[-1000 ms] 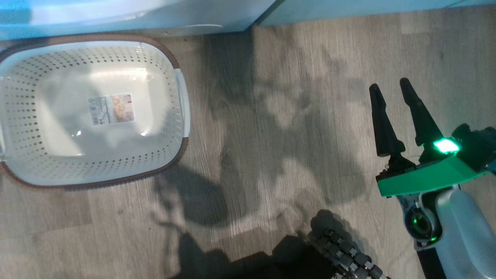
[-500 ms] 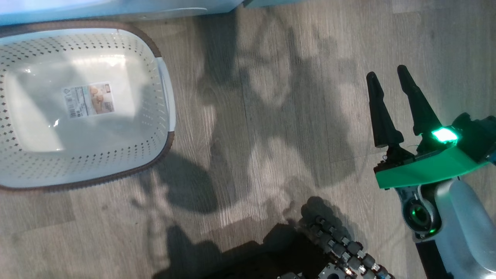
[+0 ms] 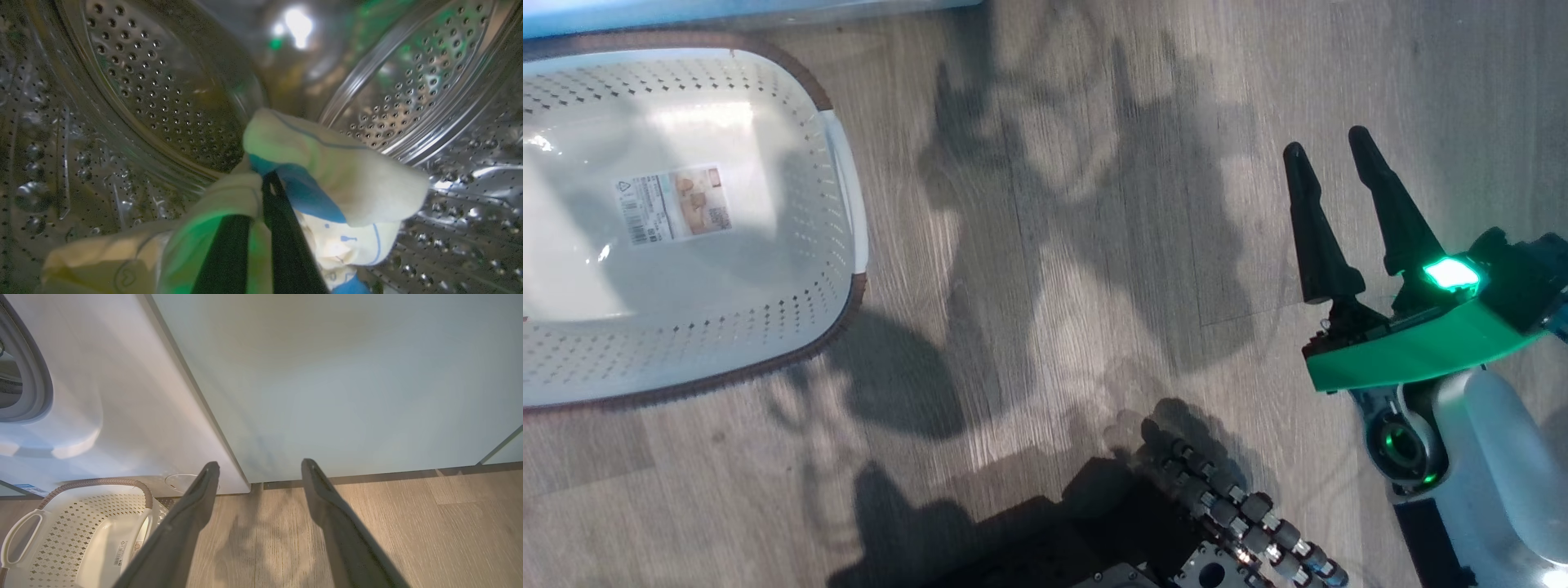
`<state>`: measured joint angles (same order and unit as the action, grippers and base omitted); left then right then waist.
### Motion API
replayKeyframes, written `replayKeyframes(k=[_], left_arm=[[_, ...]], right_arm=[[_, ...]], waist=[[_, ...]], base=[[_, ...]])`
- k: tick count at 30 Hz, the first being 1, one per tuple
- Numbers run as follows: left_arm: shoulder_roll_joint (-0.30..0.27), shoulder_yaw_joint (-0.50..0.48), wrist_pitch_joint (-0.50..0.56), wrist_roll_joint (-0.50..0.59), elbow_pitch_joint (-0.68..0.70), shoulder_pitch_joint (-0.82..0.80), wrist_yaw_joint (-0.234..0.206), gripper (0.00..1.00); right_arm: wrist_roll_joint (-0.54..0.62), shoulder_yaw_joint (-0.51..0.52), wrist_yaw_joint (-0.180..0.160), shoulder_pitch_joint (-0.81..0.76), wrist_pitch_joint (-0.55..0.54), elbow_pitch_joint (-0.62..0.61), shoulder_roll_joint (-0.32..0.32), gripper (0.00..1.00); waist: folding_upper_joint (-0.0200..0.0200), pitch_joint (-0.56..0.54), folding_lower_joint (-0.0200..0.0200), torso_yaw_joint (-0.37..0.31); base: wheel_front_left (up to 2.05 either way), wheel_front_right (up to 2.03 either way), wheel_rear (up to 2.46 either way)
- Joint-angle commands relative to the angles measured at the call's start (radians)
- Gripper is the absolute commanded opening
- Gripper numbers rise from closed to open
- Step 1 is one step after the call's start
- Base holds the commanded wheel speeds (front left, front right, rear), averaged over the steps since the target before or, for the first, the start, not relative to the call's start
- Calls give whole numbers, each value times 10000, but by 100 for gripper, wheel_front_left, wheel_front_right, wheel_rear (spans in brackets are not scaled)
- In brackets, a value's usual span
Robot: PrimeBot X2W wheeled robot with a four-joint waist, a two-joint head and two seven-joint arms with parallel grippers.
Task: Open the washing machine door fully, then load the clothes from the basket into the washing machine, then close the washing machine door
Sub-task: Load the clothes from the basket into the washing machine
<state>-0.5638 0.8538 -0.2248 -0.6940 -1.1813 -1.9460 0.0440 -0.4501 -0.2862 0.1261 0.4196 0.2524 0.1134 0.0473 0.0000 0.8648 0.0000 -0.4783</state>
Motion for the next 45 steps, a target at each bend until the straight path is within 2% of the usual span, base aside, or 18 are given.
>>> replayKeyframes(k=[1, 8, 10, 11, 12, 13, 29, 45], left_arm=[[-123, -191, -167, 24, 139, -603, -24, 0], [2, -293, -190, -147, -358, -225, 181, 0], [123, -316, 256, -293, -582, -79, 225, 38], [194, -313, 450, -347, -642, -34, 267, 49], [251, -302, 612, -386, -685, -12, 317, 83], [306, -287, 741, -415, -718, 1, 357, 100], [857, -110, 1031, -776, -887, 877, 748, 100], [1305, 53, 904, -1514, -660, 3351, 863, 100]], right_arm=[[-98, -102, 46, -186, 94, -304, 30, 100], [-86, -143, 46, -185, 94, -264, 30, 100], [-32, -160, 46, -200, 94, -230, 30, 100], [-7, -160, 46, -205, 94, -216, 30, 100], [15, -153, 46, -202, 94, -199, 30, 100], [35, -138, 46, -194, 94, -182, 30, 100], [277, -8, 46, -336, 94, -118, 30, 100], [520, 288, 46, -922, 94, 48, 30, 100]], waist=[[0, 44, 0, -28], [0, 62, 0, -24], [0, 22, 0, 23], [0, 4, 0, 53], [0, -16, 0, 83], [0, -39, 0, 115], [0, -768, 0, 433], [0, -2182, 0, 712]], base=[[0, 0, 0], [0, 0, 0], [0, 0, 0], [0, 0, 0], [0, 0, 0], [0, 0, 0], [0, 0, 0], [0, 0, 0]])
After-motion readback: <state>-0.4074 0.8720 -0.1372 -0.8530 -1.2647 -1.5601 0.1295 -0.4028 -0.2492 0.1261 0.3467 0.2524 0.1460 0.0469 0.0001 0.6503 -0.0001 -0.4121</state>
